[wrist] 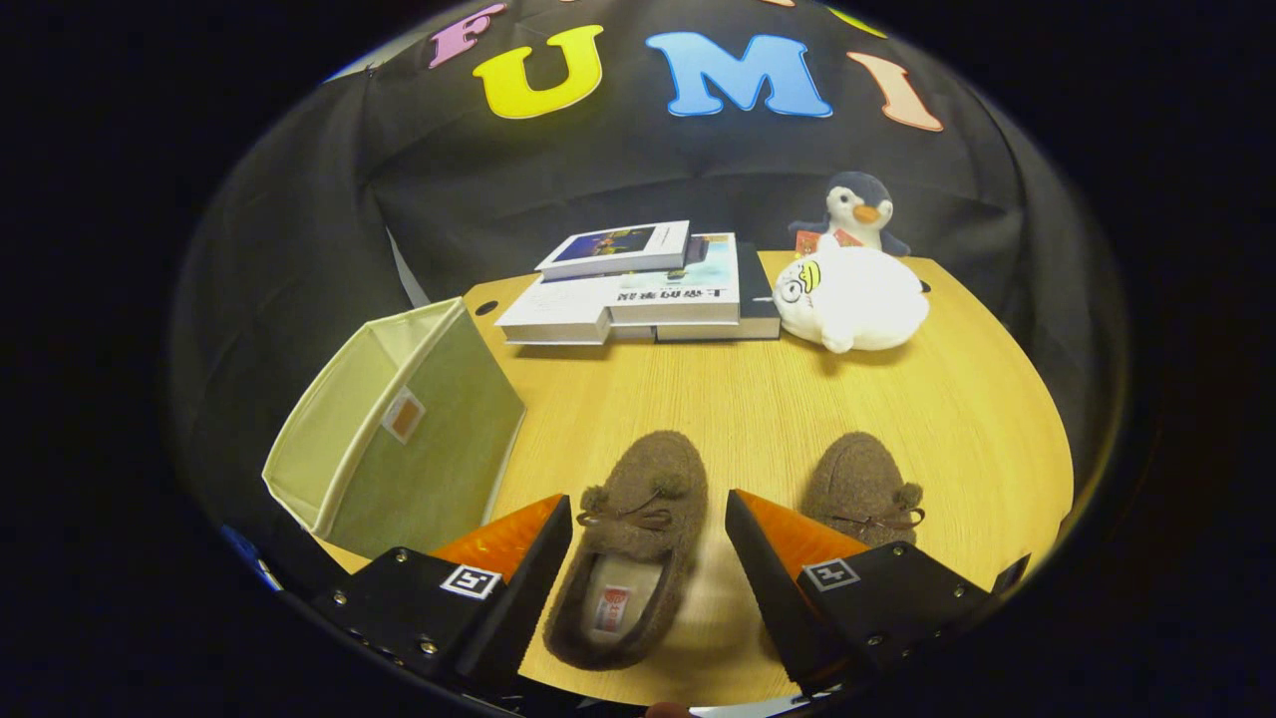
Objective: Open the storage box then place both shoes into the box .Put the left shoe in first, then the right shoe, with the right side of both shoes facing outward in a uniform manner.
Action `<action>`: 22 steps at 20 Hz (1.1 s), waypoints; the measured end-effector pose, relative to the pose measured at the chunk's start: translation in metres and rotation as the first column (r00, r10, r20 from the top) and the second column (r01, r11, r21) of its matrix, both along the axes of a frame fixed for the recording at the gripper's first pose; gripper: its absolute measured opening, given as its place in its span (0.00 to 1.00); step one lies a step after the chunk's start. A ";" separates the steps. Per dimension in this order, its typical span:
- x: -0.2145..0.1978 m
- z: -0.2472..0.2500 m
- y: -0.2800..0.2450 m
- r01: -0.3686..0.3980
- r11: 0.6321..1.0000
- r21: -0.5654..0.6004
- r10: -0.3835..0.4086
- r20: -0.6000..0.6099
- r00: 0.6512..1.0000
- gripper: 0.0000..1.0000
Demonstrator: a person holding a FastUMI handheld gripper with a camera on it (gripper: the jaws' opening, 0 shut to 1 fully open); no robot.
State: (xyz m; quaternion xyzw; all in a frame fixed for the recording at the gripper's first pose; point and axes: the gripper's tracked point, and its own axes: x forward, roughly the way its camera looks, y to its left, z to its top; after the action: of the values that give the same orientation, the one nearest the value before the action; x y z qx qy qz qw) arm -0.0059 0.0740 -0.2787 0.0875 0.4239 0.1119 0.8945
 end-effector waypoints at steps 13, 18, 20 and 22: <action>-0.031 -0.071 -0.001 -0.014 1.000 -0.025 0.009 -0.186 0.982 0.91; -0.033 -0.074 0.014 0.037 0.997 0.074 -0.018 -0.242 0.970 0.52; -0.035 -0.073 0.014 0.027 0.997 0.077 -0.006 -0.256 0.967 0.43; -0.029 -0.075 0.003 0.075 0.996 0.056 -0.058 -0.261 0.963 0.27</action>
State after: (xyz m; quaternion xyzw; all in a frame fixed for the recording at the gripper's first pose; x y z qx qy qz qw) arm -0.0353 0.0772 -0.3532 0.1448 0.5302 0.0832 0.8312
